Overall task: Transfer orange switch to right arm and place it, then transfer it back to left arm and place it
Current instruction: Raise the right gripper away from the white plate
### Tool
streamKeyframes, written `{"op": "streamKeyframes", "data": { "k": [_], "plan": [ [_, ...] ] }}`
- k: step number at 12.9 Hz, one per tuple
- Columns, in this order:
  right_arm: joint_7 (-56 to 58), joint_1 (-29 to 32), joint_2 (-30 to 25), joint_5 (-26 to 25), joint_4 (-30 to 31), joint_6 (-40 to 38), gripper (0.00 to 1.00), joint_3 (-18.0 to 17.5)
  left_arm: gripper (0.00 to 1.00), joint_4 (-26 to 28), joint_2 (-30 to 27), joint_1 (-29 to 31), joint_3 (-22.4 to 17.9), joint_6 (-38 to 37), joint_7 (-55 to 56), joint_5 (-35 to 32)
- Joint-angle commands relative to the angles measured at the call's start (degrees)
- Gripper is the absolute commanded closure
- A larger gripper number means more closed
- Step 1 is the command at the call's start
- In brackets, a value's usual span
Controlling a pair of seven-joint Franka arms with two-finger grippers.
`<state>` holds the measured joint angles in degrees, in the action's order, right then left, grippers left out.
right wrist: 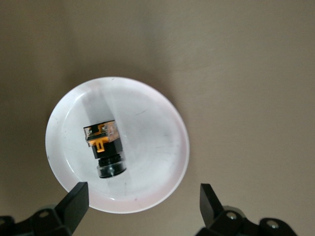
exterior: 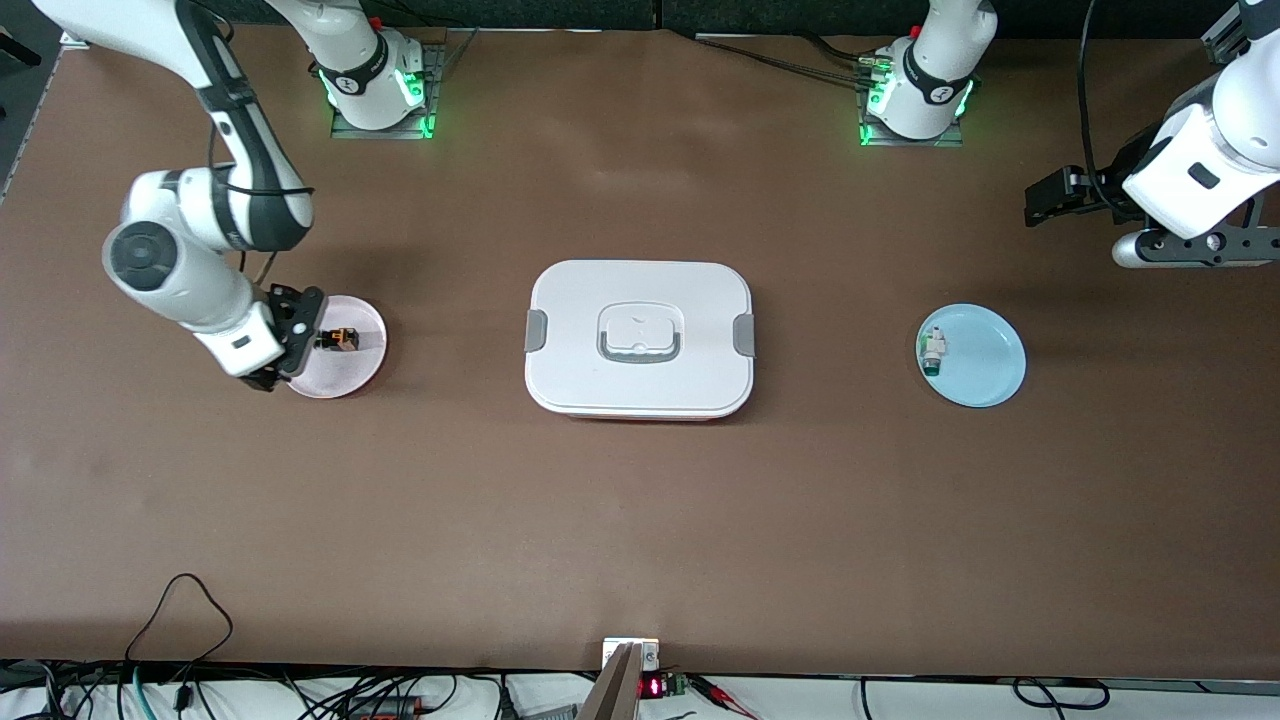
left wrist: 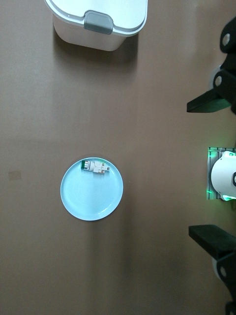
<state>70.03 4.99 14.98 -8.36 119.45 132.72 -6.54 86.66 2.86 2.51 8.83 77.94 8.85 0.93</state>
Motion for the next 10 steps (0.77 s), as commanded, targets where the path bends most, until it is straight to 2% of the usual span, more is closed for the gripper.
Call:
{"op": "streamKeyframes", "data": {
  "k": [1, 2, 5, 8, 10],
  "plan": [
    [-1.56, 0.37, -0.56, 5.27, -6.94, -6.49, 0.00, -0.75, 0.00, -0.70, -0.22, 0.12, -0.04, -0.33, -0.50, 0.74],
    [-4.70, 0.46, -0.83, 6.85, -8.52, -7.98, 0.00, -0.66, 0.00, -0.70, -0.22, 0.12, -0.04, -0.33, -0.59, 0.74],
    [-13.66, 0.28, -1.79, 7.31, -13.79, -13.17, 0.00, -0.66, 0.00, -0.70, -0.22, 0.21, -0.04, -0.33, -0.68, 0.74],
    [-29.55, -1.47, -3.47, 7.40, -18.10, -22.46, 0.00, -0.66, 0.00, -0.70, -0.22, 0.30, -0.13, -0.33, -0.68, 0.74],
    [-44.37, -3.23, -4.16, 8.79, -19.78, -27.40, 0.00, -0.66, 0.00, -0.70, -0.22, 0.65, -0.04, -0.33, -1.55, 0.74]
  ]
}}
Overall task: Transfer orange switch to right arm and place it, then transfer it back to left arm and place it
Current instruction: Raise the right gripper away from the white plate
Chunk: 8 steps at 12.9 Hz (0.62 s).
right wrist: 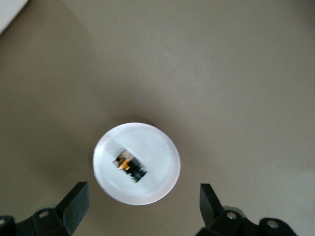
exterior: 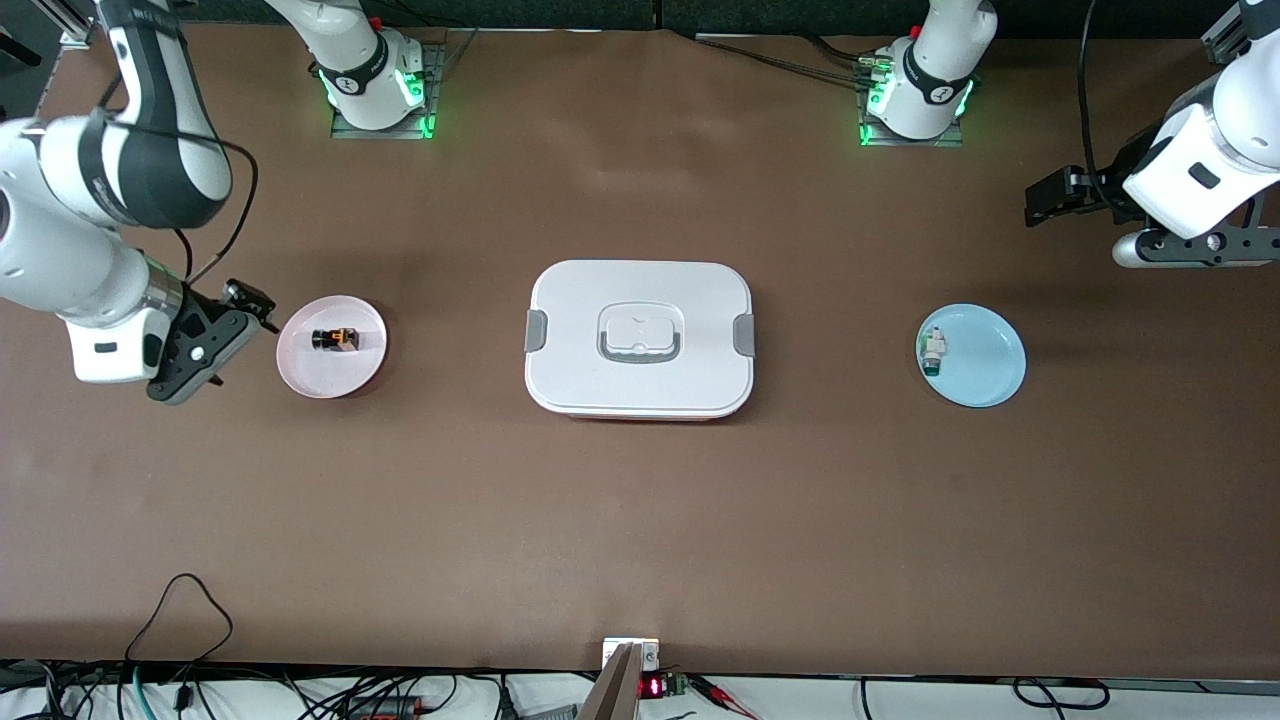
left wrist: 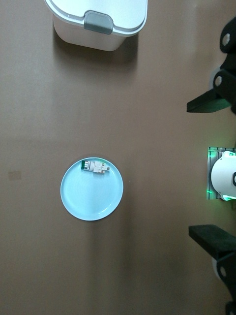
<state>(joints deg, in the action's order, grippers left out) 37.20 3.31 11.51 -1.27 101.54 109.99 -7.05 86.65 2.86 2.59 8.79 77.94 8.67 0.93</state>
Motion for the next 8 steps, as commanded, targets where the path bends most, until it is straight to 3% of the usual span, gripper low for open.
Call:
{"op": "streamKeyframes", "data": {
  "k": [1, 3, 6, 8],
  "plan": [
    [-17.37, -1.90, -1.13, 4.06, -2.30, -5.91, 0.00, -0.16, 0.00, -0.69, -0.22, 0.57, -0.09, -0.33, -1.38, 0.74],
    [-28.27, -1.99, -1.57, 10.82, -3.88, -9.95, 0.00, 0.01, 0.00, -0.69, -0.22, 0.57, 0.00, -0.33, -1.38, 0.74],
    [-33.77, -1.99, -2.01, 10.94, -8.10, -17.07, 0.00, 0.36, 0.00, -0.69, -0.22, 0.57, 0.00, -0.33, -1.38, 0.74],
    [-35.88, -1.99, -2.54, 8.32, -11.34, -20.76, 0.00, 0.54, 0.00, -0.69, -0.22, 0.49, 0.00, -0.33, -1.38, 0.74]
  ]
}}
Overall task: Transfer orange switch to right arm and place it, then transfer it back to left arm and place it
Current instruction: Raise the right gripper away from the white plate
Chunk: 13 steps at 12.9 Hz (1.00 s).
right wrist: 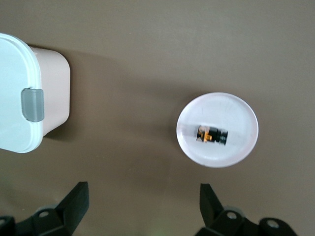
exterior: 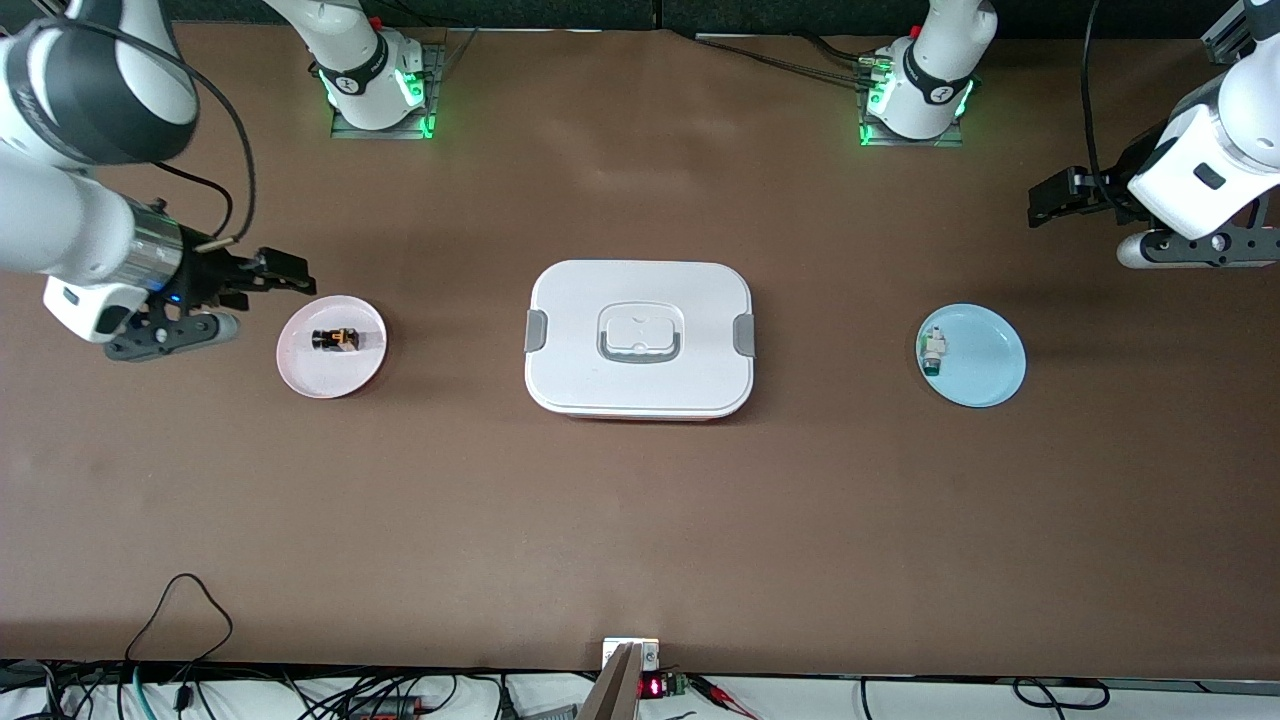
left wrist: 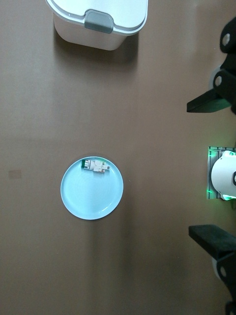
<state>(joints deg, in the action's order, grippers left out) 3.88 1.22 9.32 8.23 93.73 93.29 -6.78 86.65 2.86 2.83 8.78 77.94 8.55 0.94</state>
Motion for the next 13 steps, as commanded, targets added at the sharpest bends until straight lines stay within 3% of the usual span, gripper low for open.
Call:
{"op": "streamKeyframes", "data": {
  "k": [1, 4, 5, 13],
  "plan": [
    [-2.48, 0.10, -0.53, -3.54, -5.90, -6.60, 0.00, 0.28, 0.00, -0.69, -0.31, 0.24, 0.10, -0.33, -1.25, 0.73],
    [-2.04, 0.18, -0.62, -14.43, -10.13, -8.39, 0.00, 0.97, 0.00, -0.69, -0.22, 0.24, 0.19, -0.16, -1.16, 0.56],
    [-2.13, 0.44, -0.53, -15.42, -10.84, -7.86, 0.00, 3.33, 0.00, -0.69, -0.22, 0.24, 0.19, -0.15, -1.16, 0.56],
    [-3.01, 3.17, -0.80, -14.99, -9.27, -3.55, 0.00, 4.50, 0.00, -0.60, -0.22, 0.16, 0.36, 0.55, -1.07, 0.65]
  ]
}}
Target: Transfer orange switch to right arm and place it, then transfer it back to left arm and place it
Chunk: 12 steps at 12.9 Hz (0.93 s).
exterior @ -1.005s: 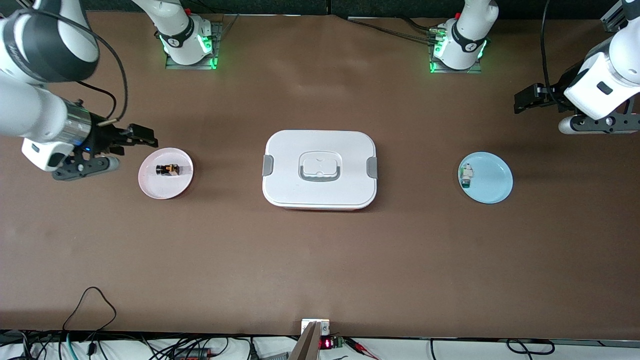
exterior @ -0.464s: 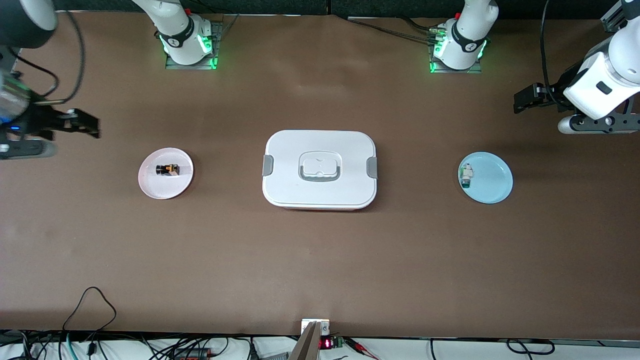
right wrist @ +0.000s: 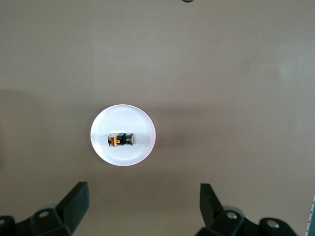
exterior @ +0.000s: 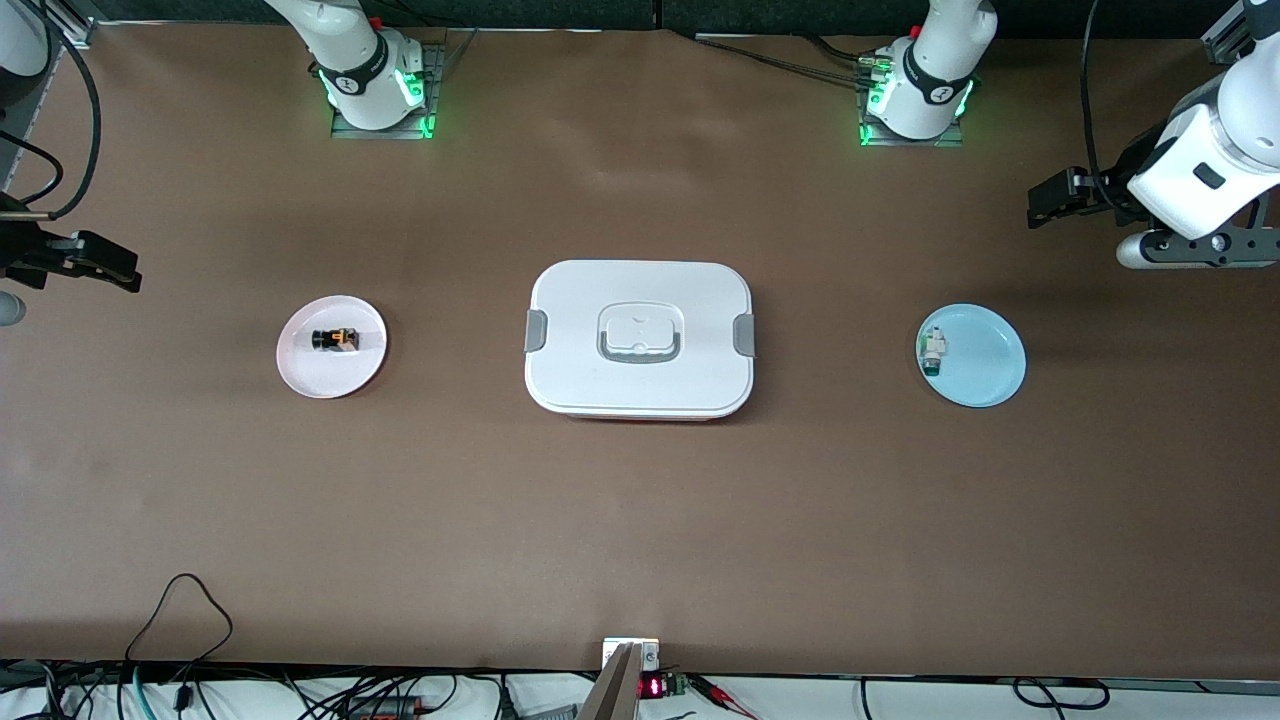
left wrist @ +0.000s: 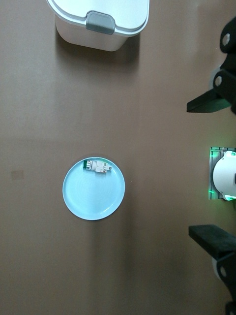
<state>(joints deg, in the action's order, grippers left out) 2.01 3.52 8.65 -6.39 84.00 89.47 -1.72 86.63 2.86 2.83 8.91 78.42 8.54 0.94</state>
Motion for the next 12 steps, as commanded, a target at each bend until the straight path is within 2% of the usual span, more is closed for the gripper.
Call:
{"op": "streamKeyframes", "data": {
  "k": [1, 4, 5, 8, 12],
  "plan": [
    [-1.13, 1.14, -0.73, -0.38, 2.11, 1.57, 0.00, -0.56, 0.00, -0.59, -0.22, 0.16, 0.23, 0.15, -1.07, 0.56],
    [-1.13, 2.54, -7.13, -0.29, 14.13, 9.82, 0.00, -0.56, 0.00, -0.59, -0.13, 0.16, 0.31, 0.85, -1.16, 0.56],
    [-1.21, 2.54, -8.28, -0.11, 16.08, 10.72, 0.00, -0.47, 0.00, -0.50, -0.13, 0.16, 0.31, 1.29, -1.16, 0.47],
    [-1.30, 3.42, -8.65, 4.71, 15.84, 8.71, 0.00, -0.47, 0.00, -0.50, -0.13, 0.25, 0.23, 1.29, -1.25, 0.47],
    [-0.33, 3.51, -8.65, 4.81, 13.74, 6.17, 0.00, -0.47, 0.00, -0.50, -0.04, 0.34, 0.23, 1.21, -1.34, 0.65]
  ]
}}
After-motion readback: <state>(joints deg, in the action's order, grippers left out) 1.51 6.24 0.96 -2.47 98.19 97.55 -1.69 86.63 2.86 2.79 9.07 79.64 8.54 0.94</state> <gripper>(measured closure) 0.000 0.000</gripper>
